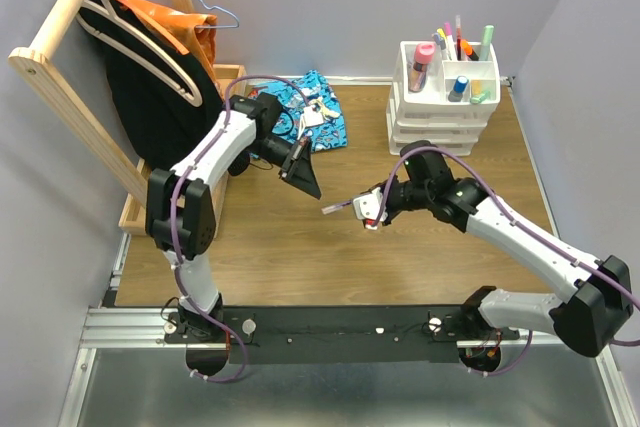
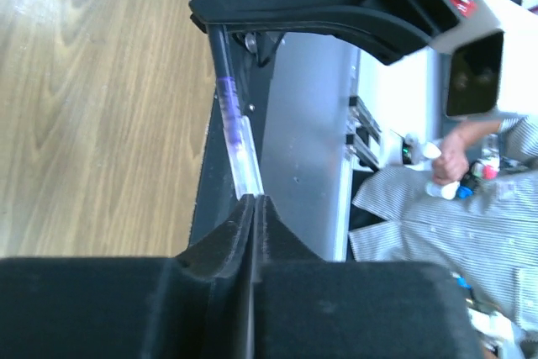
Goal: Sort the stationery into containers
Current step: Close the pen cap on the pen.
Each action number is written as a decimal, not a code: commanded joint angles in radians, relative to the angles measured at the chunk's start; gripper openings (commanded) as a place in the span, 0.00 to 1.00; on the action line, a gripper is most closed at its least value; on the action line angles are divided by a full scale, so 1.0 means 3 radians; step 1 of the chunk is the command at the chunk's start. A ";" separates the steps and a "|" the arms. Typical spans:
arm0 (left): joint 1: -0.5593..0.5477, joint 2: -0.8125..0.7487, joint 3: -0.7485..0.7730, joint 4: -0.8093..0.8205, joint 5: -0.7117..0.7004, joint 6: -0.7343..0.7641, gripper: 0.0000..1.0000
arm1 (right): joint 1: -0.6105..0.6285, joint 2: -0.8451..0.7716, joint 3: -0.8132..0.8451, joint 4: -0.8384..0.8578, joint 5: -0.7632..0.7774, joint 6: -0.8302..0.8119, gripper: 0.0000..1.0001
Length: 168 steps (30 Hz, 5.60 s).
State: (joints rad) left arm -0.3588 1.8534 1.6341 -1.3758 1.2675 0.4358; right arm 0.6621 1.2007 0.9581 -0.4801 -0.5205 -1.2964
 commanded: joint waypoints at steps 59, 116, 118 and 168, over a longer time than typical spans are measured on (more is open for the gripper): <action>-0.0369 -0.0881 0.0541 0.5235 -0.1786 -0.3196 0.66 | -0.0826 0.0216 0.0692 0.3226 -0.0489 0.5835 0.01; -0.0374 -0.0768 0.0694 0.5205 -0.1566 -0.3483 0.60 | -0.0826 0.0247 0.0785 0.3093 -0.0504 0.5630 0.01; -0.0374 -0.0758 0.0694 0.5210 -0.1561 -0.3478 0.58 | -0.0826 0.0242 0.0795 0.3104 -0.0510 0.5630 0.00; -0.0578 -0.0558 -0.0006 0.4873 -0.0763 -0.3217 0.00 | -0.0857 0.0543 0.1633 0.3824 -0.0556 0.5589 0.01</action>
State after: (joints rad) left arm -0.4828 1.6421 1.7367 0.3389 0.8791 -0.5362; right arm 0.4156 1.4071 1.3064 0.4076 -0.8078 0.3645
